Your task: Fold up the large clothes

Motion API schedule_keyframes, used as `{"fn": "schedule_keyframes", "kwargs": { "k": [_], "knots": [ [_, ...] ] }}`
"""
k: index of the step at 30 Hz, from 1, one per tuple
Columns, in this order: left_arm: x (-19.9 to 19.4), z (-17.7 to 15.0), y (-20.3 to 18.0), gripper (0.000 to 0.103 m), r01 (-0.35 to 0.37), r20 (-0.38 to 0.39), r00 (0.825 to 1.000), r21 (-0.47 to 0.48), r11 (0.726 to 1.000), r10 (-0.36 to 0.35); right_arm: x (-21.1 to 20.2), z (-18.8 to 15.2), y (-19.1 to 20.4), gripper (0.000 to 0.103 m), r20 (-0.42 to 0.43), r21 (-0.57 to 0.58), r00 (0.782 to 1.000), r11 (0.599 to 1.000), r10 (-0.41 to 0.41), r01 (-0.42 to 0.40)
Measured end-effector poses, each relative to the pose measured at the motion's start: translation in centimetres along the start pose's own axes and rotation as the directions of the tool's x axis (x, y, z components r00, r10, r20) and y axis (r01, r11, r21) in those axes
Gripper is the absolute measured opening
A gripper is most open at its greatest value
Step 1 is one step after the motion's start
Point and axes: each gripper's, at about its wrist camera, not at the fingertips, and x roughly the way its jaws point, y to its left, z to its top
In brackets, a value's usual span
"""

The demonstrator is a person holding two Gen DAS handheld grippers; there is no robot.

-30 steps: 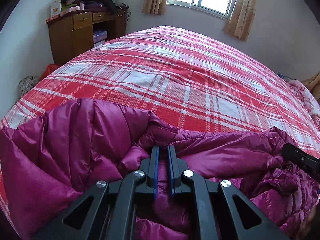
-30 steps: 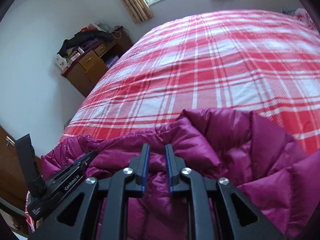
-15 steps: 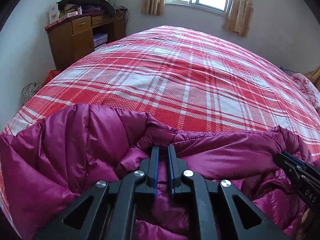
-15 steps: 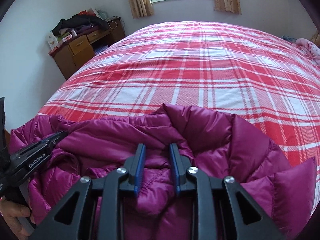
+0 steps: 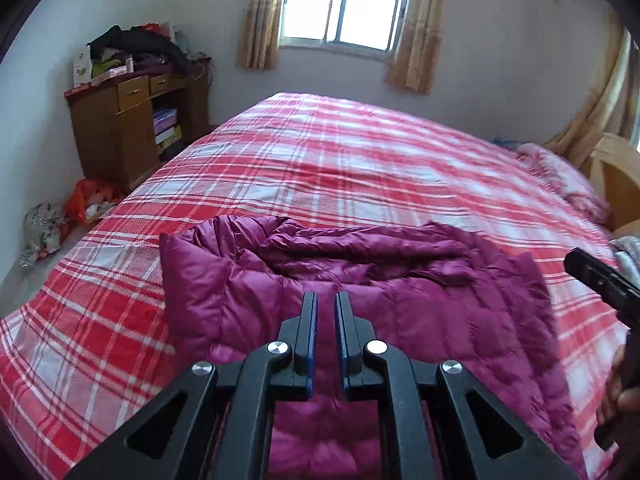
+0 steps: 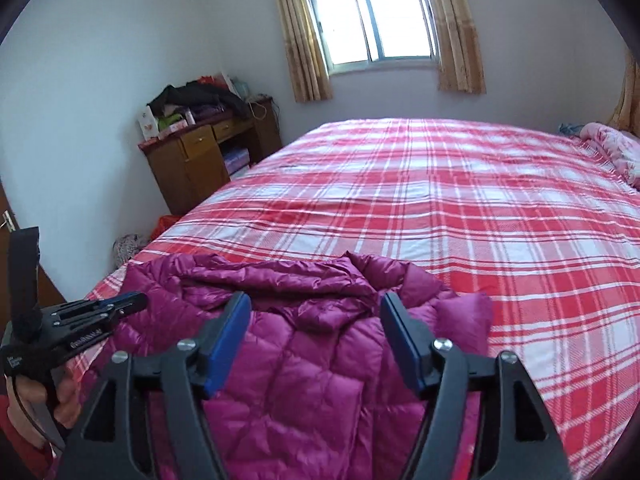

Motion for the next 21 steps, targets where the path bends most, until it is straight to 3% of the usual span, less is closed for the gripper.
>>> {"fn": "schedule_keyframes", "kwargs": {
  "k": [3, 8, 12, 16, 21],
  "knots": [
    [-6.3, -2.5, 1.5, 0.009, 0.073, 0.058, 0.996, -0.014, 0.997, -0.072, -5.8, -2.2, -1.6, 0.071, 0.016, -0.020, 1.000, 1.000, 0.002, -0.002],
    [-13.1, -7.5, 3.2, 0.009, -0.047, 0.060, 0.997, 0.084, 0.995, 0.042, -13.6, -7.3, -4.3, 0.071, -0.028, 0.008, 1.000, 1.000, -0.013, 0.013],
    [-16.6, -12.0, 5.2, 0.010, -0.027, 0.026, 0.999, 0.085, 0.996, 0.025, -17.9, -11.4, -6.0, 0.071, -0.075, 0.026, 0.996, 0.999, -0.045, 0.047],
    [-18.0, -16.2, 5.7, 0.010, 0.009, -0.036, 0.999, 0.090, 0.996, -0.006, -19.8, -14.9, -6.7, 0.071, -0.140, 0.069, 0.990, 0.997, -0.028, 0.038],
    [-19.5, -19.6, 6.5, 0.010, 0.032, -0.090, 0.996, 0.076, 0.997, -0.025, -18.8, -19.5, -7.0, 0.071, -0.227, 0.107, 0.974, 0.993, -0.024, 0.050]
  ]
}}
